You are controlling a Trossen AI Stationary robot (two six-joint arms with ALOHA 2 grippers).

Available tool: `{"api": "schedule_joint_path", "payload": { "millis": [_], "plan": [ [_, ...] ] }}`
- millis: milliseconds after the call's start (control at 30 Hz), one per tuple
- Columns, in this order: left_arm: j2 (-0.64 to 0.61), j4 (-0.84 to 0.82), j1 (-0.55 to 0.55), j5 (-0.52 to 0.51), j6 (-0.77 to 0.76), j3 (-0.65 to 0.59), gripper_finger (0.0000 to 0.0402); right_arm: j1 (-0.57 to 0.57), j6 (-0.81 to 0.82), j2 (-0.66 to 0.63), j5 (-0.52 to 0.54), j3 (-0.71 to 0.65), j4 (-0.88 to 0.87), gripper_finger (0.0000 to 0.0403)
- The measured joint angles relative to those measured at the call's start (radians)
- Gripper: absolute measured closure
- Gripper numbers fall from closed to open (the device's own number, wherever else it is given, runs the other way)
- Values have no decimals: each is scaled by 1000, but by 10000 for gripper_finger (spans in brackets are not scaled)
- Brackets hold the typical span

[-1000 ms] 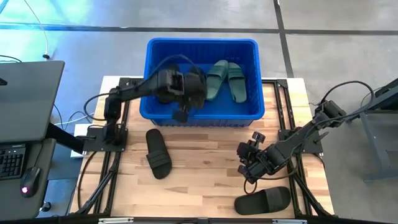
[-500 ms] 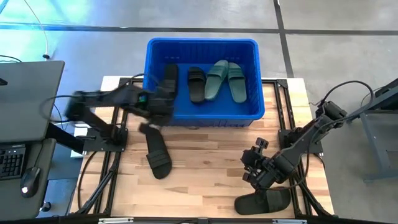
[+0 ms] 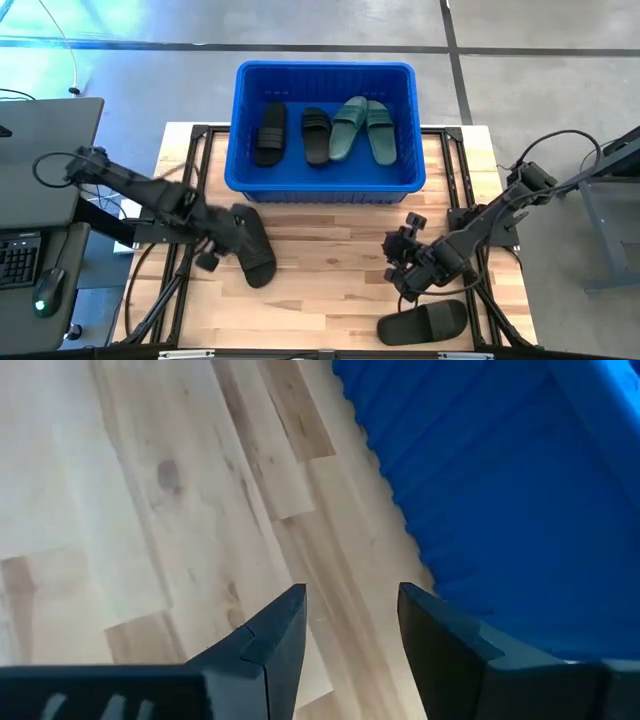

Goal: Pick and place slides into bin
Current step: Put the top black slide into the blue container

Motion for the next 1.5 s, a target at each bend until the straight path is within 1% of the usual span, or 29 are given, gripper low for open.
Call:
{"api": "schedule_joint_path", "payload": {
  "millis": [67, 167, 233, 400, 467, 600, 733, 900, 1000, 1100, 1200, 1300, 1433, 1500],
  "plan": [
    [10, 26, -33, -30, -52, -52, 291, -16, -15, 0, 0, 0, 0, 254],
    [35, 13, -46, -138, -104, -104, 291, -37, -24, 0, 0, 0, -1, 254],
    [54, 25, -46, -162, -120, -123, 291, -50, -50, 0, -4, 0, 0, 254],
    [82, 26, -42, -106, -121, -130, 291, -86, -136, 0, 1, 0, 6, 254],
    [83, 17, -42, -101, -131, -130, 291, -102, -171, 0, 3, 0, 6, 254],
    [97, 1, -42, -108, -177, -129, 291, -134, -210, 0, 2, 0, 9, 254],
    [117, -40, -42, -156, -226, -131, 291, -161, -225, 0, -1, 0, 12, 254],
    [122, -31, -41, -157, -238, -130, 291, -180, -292, 0, -3, 0, 31, 254],
    [122, -12, -9, -155, -246, -149, 291, -189, -328, 0, -5, 0, 52, 254],
    [123, 70, 31, -114, -257, -198, 291, -193, -366, 0, -6, 0, 73, 254],
    [123, 138, 66, -37, -236, -226, 291, -193, -380, 0, -6, 0, 80, 254],
    [122, 144, 86, 22, -222, -229, 291, -193, -396, 0, -7, 0, 83, 254],
    [124, 166, 105, 153, -214, -229, 291, -193, -397, 0, -7, 0, 84, 254],
    [124, 165, 104, 161, -214, -229, 291, -193, -393, 0, -7, 0, 84, 254]
  ]
}}
